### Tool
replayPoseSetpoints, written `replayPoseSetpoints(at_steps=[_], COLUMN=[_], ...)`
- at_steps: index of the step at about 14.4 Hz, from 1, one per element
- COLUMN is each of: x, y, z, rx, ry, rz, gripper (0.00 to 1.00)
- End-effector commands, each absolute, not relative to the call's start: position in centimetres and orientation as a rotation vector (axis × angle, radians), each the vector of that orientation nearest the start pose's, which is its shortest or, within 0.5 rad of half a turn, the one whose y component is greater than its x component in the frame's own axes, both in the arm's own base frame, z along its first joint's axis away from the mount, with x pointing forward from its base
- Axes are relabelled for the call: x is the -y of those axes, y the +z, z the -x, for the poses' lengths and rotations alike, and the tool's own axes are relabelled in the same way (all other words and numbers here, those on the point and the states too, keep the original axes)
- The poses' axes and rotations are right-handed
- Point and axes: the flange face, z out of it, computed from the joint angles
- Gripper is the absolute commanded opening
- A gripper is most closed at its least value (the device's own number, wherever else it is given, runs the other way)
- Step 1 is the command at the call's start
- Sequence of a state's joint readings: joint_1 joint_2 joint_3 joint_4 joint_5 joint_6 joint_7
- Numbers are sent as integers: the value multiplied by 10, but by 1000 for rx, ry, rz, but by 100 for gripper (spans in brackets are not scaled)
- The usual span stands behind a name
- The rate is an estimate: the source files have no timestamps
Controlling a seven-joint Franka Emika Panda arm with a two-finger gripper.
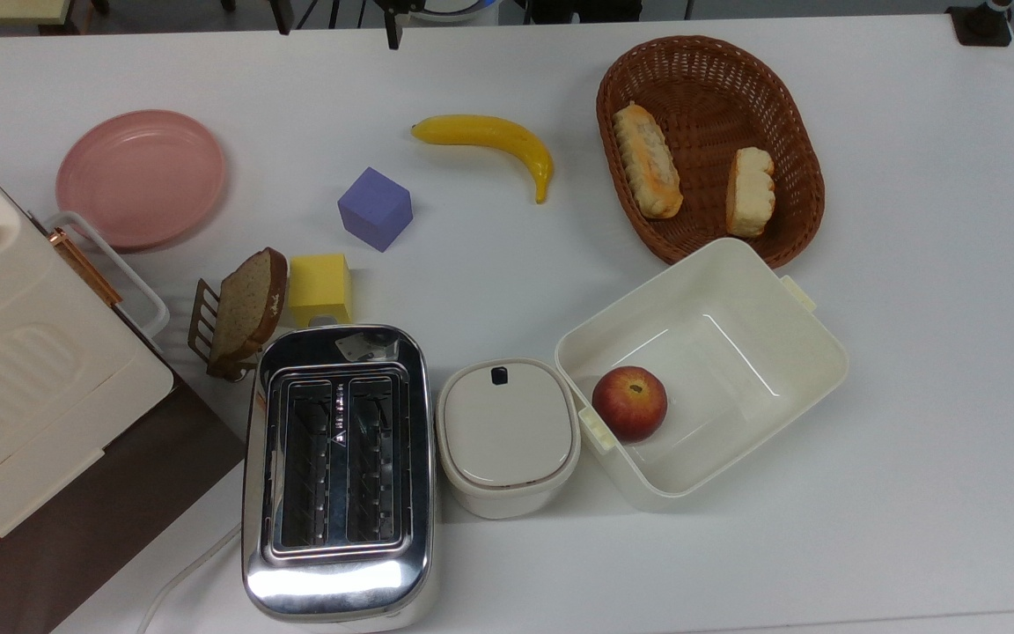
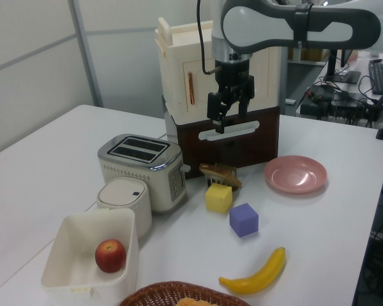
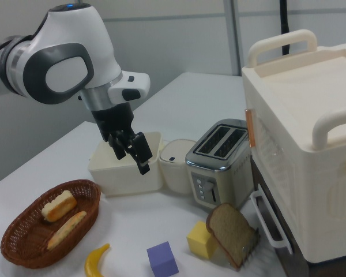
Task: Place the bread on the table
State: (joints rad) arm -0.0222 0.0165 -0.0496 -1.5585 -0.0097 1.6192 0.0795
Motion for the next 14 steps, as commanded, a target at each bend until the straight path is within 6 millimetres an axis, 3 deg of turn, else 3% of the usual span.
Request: replayPoseSetpoints(at_steps=[1,14], x=[39,38], y=[627,622], z=[-559,-559], rx=[-202,-197], ry=[-41,-29], rz=[3128,3128], gripper=[100,100])
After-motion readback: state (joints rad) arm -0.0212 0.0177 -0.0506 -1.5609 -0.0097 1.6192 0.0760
